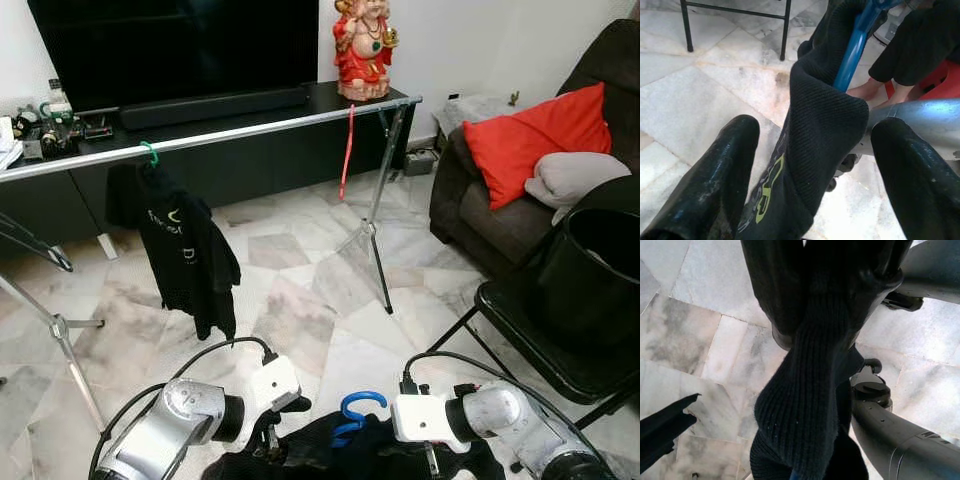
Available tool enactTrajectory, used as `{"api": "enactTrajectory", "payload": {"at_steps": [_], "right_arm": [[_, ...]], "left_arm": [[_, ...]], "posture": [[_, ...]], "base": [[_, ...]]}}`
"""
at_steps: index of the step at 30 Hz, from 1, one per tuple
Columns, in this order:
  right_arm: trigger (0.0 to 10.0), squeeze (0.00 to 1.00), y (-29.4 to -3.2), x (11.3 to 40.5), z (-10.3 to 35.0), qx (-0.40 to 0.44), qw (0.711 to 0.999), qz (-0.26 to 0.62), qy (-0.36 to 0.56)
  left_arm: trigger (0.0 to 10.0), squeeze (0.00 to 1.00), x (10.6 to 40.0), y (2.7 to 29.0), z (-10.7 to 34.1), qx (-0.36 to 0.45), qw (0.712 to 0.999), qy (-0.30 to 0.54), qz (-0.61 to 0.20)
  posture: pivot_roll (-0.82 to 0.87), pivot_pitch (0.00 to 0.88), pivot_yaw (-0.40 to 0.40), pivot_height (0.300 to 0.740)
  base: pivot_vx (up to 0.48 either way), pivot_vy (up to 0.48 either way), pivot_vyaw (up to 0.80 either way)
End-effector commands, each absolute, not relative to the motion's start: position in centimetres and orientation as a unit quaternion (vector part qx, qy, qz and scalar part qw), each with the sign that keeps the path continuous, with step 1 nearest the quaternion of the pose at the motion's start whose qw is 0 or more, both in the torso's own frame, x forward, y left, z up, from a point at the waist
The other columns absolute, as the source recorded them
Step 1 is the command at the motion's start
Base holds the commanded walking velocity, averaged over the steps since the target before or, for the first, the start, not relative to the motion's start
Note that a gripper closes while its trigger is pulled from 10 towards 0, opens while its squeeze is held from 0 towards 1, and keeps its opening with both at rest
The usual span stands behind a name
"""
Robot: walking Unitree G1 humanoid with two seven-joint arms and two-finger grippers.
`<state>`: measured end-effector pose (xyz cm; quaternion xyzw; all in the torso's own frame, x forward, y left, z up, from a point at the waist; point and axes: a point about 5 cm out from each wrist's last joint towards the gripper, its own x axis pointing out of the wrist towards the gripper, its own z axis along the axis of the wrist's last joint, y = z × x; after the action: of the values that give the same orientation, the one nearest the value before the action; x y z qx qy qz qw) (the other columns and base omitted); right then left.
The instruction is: Hang hanger
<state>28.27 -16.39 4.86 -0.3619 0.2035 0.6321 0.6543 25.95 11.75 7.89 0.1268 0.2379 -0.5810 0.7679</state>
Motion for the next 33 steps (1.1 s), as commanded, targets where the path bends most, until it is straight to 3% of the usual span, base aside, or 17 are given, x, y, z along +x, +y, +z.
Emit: {"api": "enactTrajectory", "payload": {"at_steps": [1, 16, 19, 22, 29, 30, 31, 32, 33], "right_arm": [[0.0, 0.00, -15.6, 29.3, 6.4, -0.363, 0.670, 0.627, 0.159], [0.0, 0.00, -14.4, 30.1, 7.5, -0.357, 0.686, 0.621, 0.128], [0.0, 0.00, -14.0, 30.3, 7.8, -0.351, 0.688, 0.624, 0.119], [0.0, 0.00, -13.3, 30.2, 7.9, -0.341, 0.683, 0.636, 0.112], [0.0, 0.00, -13.1, 30.2, 8.1, -0.326, 0.686, 0.642, 0.107], [0.0, 0.00, -13.1, 30.2, 8.1, -0.326, 0.686, 0.641, 0.107], [0.0, 0.00, -13.1, 30.3, 8.2, -0.326, 0.687, 0.640, 0.107], [0.0, 0.00, -13.2, 30.3, 8.2, -0.326, 0.689, 0.639, 0.108], [0.0, 0.00, -13.2, 30.4, 8.2, -0.326, 0.689, 0.638, 0.108]], "left_arm": [[10.0, 0.00, 26.0, 11.5, 8.0, 0.130, 0.762, 0.240, -0.587], [10.0, 0.00, 25.9, 10.8, 8.0, 0.141, 0.758, 0.231, -0.593], [10.0, 0.00, 26.0, 10.7, 8.0, 0.139, 0.763, 0.227, -0.589], [9.1, 0.00, 26.4, 10.4, 8.2, 0.136, 0.775, 0.216, -0.577], [9.0, 0.00, 26.9, 10.4, 8.6, 0.133, 0.792, 0.203, -0.560], [7.8, 0.00, 26.9, 10.4, 8.6, 0.132, 0.793, 0.203, -0.560], [4.8, 0.00, 26.9, 10.3, 8.6, 0.131, 0.793, 0.202, -0.559], [0.0, 0.00, 27.0, 10.1, 8.6, 0.129, 0.794, 0.200, -0.559], [0.0, 0.00, 27.0, 10.1, 8.6, 0.128, 0.795, 0.199, -0.559]], "posture": [[0.06, 0.003, -0.008, 0.740], [0.07, 0.010, -0.018, 0.740], [0.07, 0.018, -0.024, 0.740], [0.07, 0.020, -0.026, 0.740], [0.08, 0.024, -0.028, 0.740], [0.08, 0.024, -0.028, 0.740], [0.08, 0.025, -0.027, 0.740], [0.08, 0.024, -0.027, 0.740], [0.08, 0.025, -0.027, 0.740]], "base": [[0.000, 0.000, 0.00], [0.000, 0.000, 0.00], [0.000, 0.000, 0.00], [0.000, 0.000, 0.00], [0.000, 0.000, 0.00], [0.000, 0.000, 0.00], [0.000, 0.000, 0.00], [0.000, 0.000, 0.00], [0.000, 0.000, 0.00]]}}
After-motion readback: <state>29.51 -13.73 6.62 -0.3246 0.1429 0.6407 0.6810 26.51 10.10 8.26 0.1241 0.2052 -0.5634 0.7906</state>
